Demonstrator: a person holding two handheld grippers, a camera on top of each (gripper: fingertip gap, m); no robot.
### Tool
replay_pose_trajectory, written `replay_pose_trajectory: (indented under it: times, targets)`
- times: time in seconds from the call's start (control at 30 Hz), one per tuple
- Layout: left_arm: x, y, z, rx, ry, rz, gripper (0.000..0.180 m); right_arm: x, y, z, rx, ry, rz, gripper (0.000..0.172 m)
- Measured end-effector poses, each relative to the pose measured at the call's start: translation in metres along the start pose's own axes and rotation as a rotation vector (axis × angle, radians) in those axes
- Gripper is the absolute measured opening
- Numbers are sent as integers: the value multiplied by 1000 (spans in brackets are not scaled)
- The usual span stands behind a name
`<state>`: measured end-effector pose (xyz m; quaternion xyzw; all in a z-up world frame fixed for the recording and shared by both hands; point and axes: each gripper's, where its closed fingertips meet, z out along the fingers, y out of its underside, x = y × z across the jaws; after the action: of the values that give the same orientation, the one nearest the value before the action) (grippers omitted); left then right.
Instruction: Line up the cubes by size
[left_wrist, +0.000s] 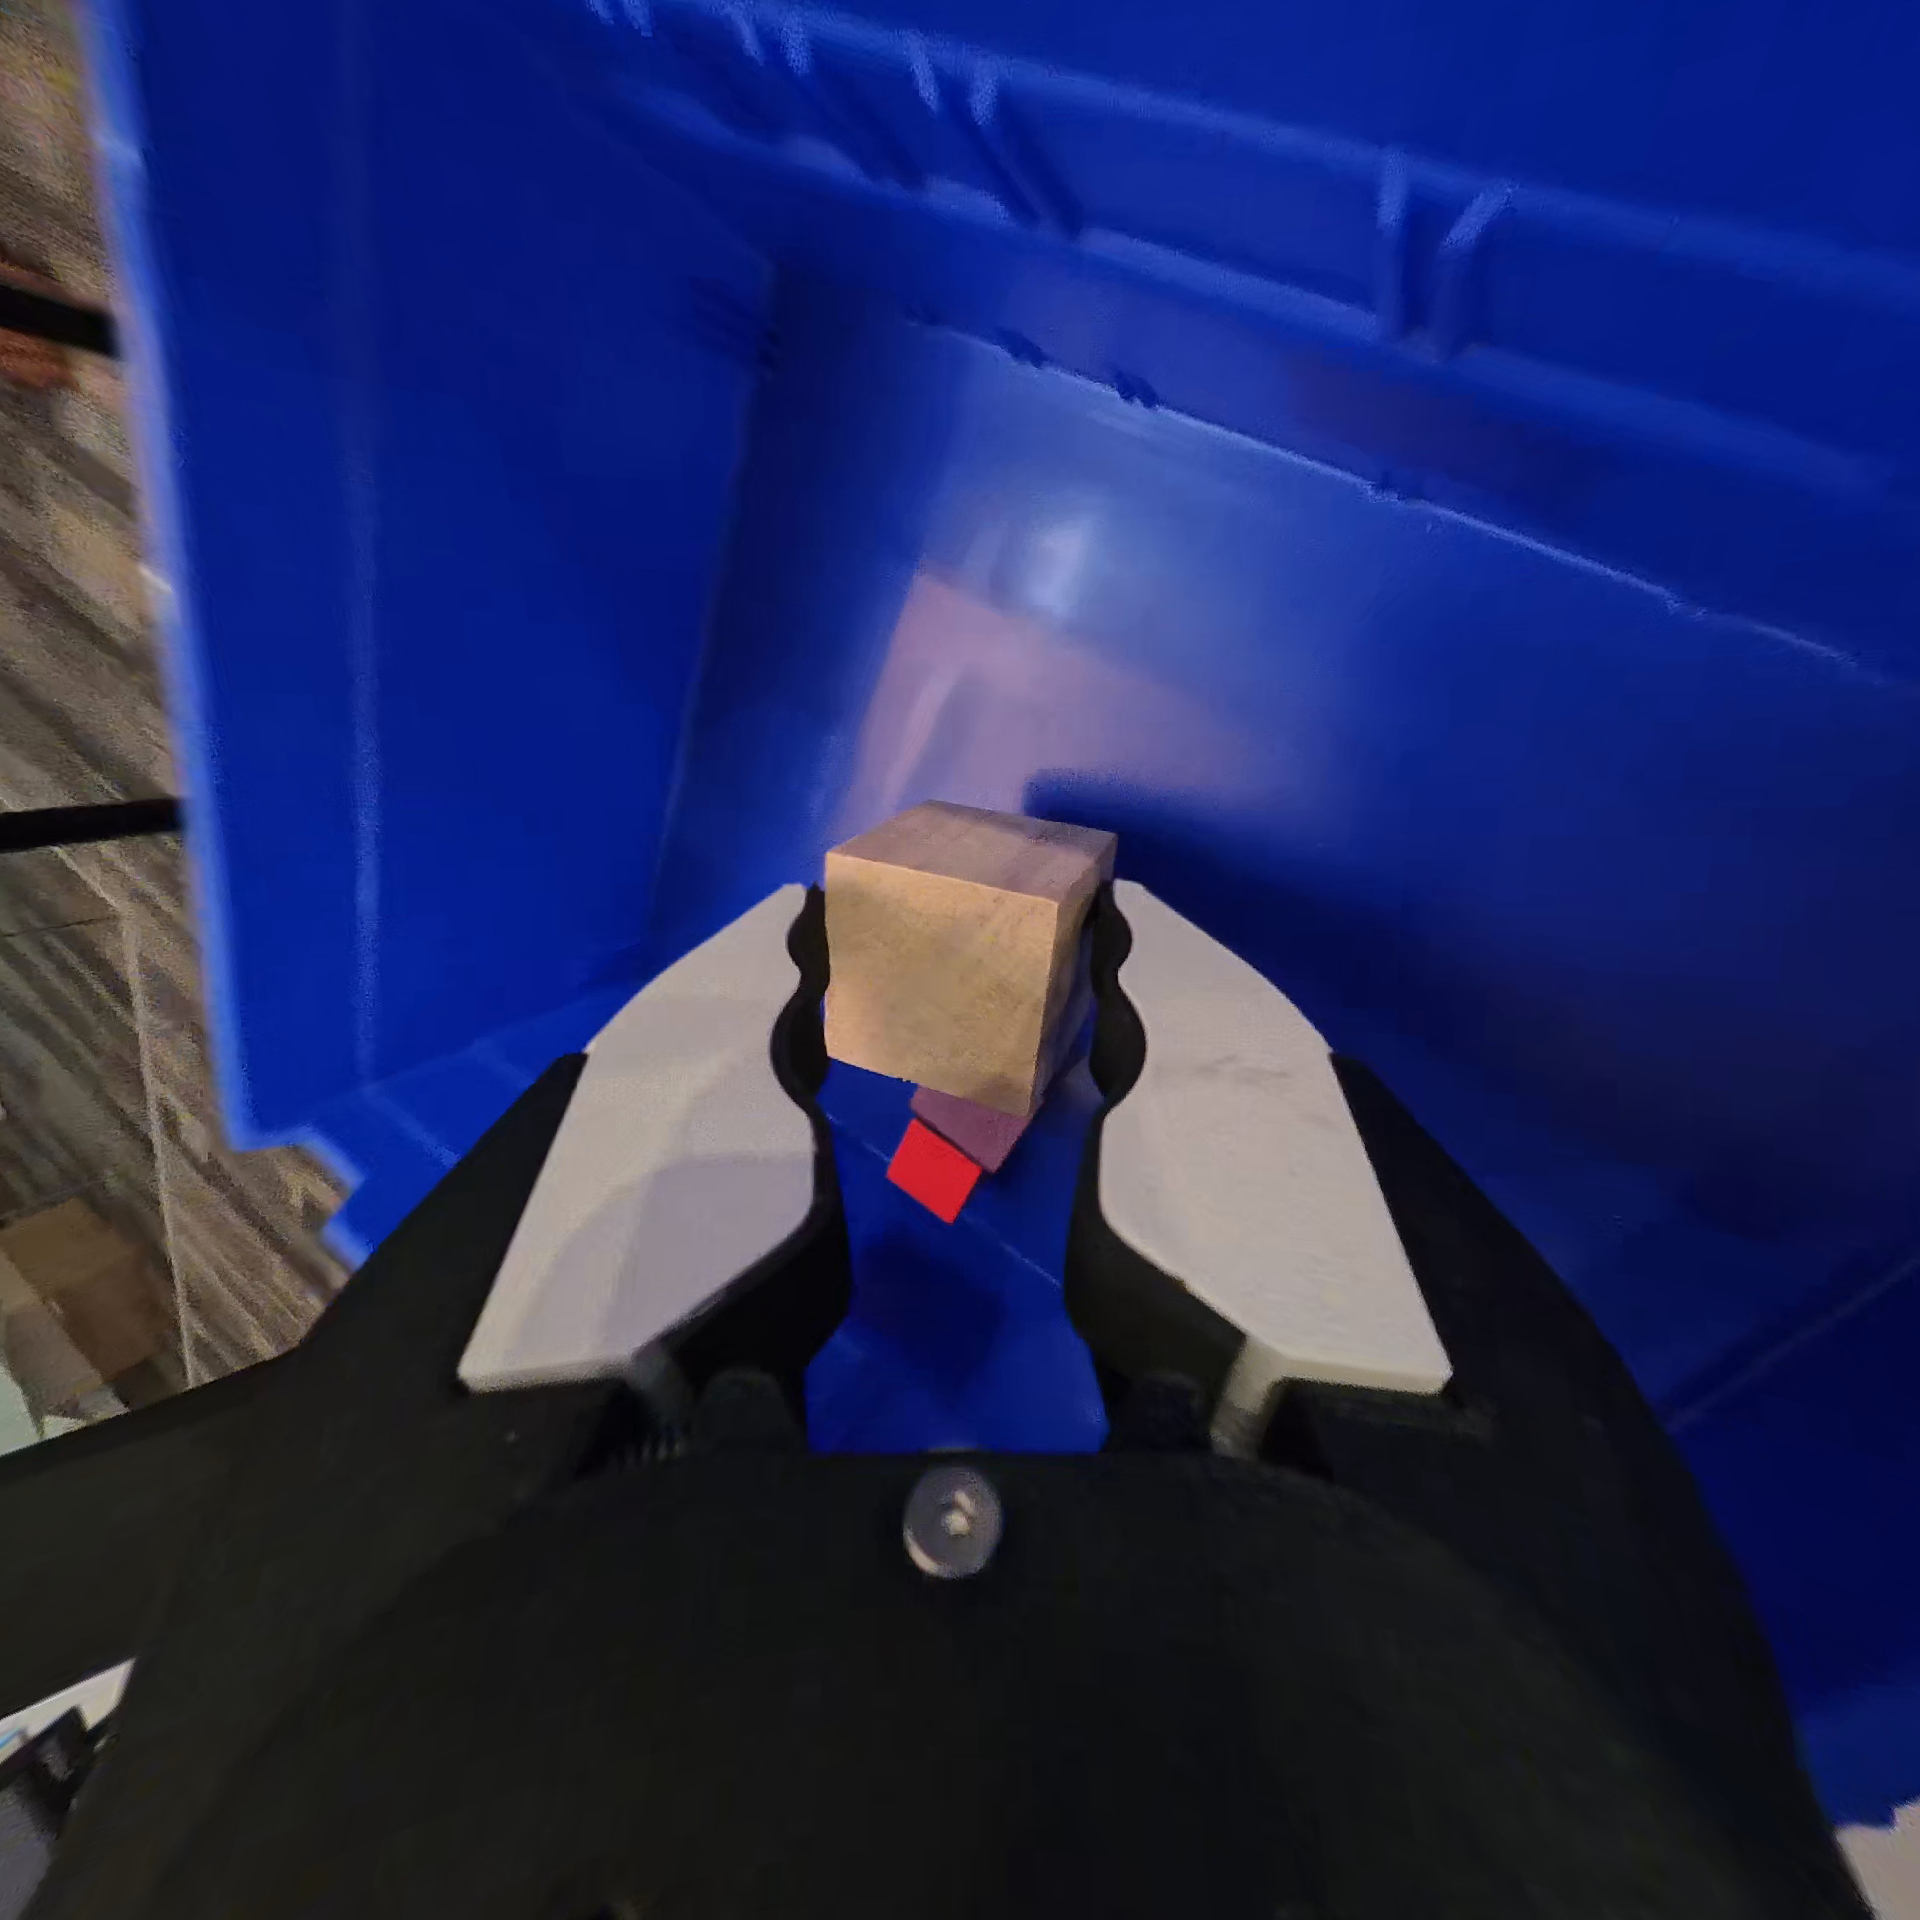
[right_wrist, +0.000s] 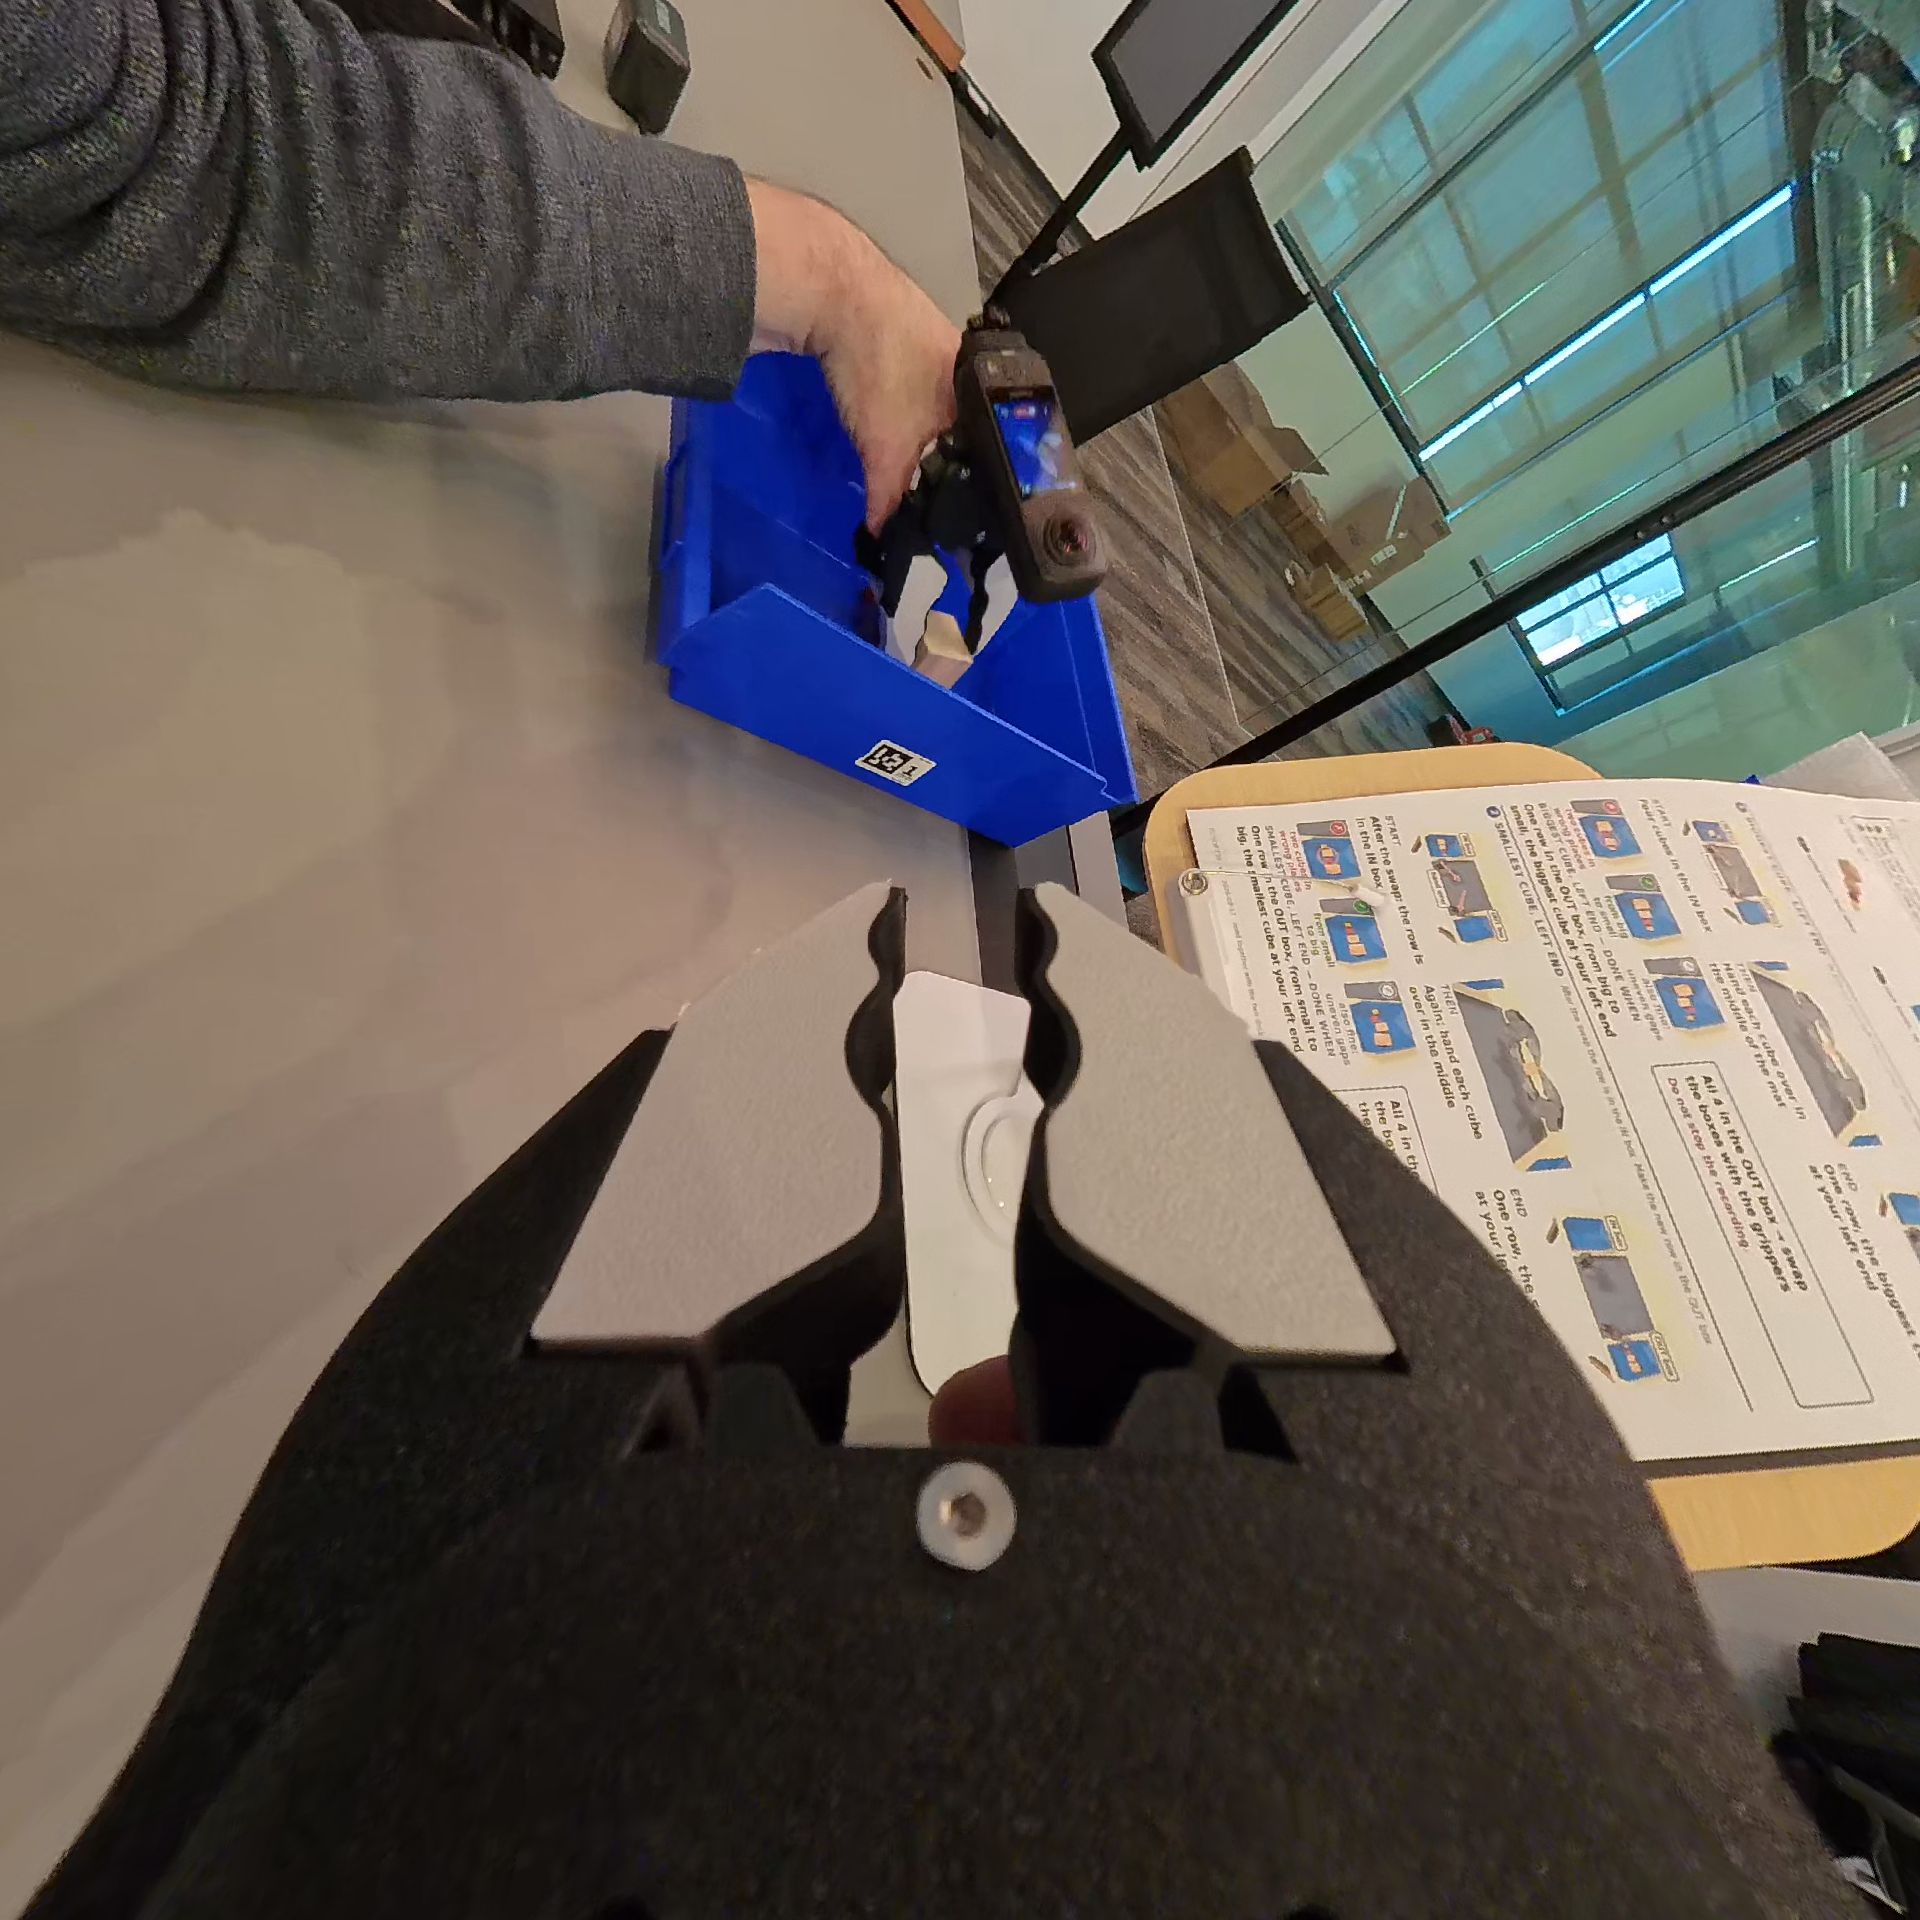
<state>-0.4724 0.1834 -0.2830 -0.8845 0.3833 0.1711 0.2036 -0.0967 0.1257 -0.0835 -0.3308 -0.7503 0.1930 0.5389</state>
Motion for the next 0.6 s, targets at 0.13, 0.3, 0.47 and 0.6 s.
replay_pose_trajectory:
  times: [0.13,0.3,0.47,0.6]
  targets:
    - [-19,-25,-48,157,-117,-13,48,3,-4,0,32,10,19,24]
    - [-18,-87,-141,511,-229,34,48,7,-12,4,89,42,38,31]
    - [36,-175,-247,975,-244,215,48,13,-26,7,186,92,60,38]
    - [95,-227,-298,1222,-195,360,48,24,-40,1,289,153,97,40]
